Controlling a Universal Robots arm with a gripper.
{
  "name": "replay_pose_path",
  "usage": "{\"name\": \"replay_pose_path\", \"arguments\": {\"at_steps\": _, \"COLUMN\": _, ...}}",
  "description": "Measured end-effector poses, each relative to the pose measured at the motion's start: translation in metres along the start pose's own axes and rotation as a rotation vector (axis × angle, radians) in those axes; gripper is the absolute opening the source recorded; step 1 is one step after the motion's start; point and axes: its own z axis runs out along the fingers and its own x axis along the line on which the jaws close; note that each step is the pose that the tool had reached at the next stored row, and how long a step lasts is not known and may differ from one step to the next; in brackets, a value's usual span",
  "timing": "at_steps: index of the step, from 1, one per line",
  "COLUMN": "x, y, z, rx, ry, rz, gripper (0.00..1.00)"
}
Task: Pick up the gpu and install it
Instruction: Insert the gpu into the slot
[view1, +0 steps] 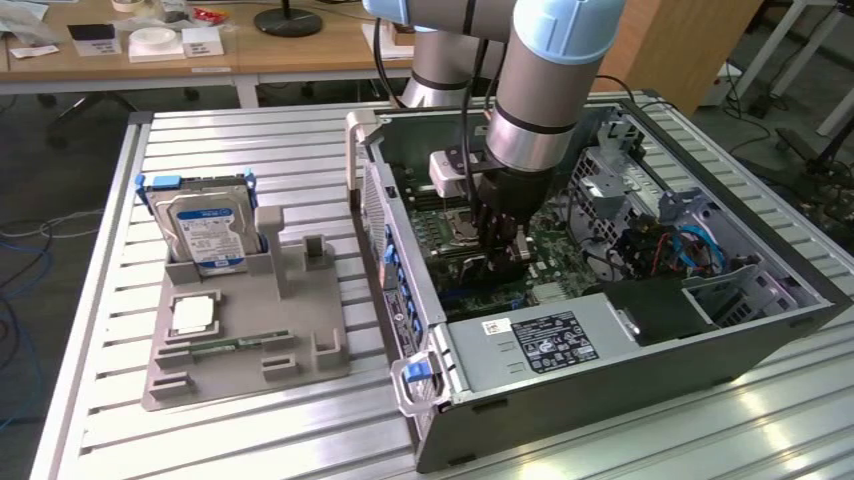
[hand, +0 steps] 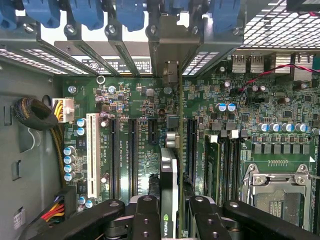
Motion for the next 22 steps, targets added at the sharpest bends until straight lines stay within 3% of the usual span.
{"name": "replay_pose_path", "arguments": {"at_steps": 22, "x": 0.0, "y": 0.0, "z": 0.0013, "rx": 0.0003, "ry": 0.0001, "rz": 0.0, "gripper": 0.27}}
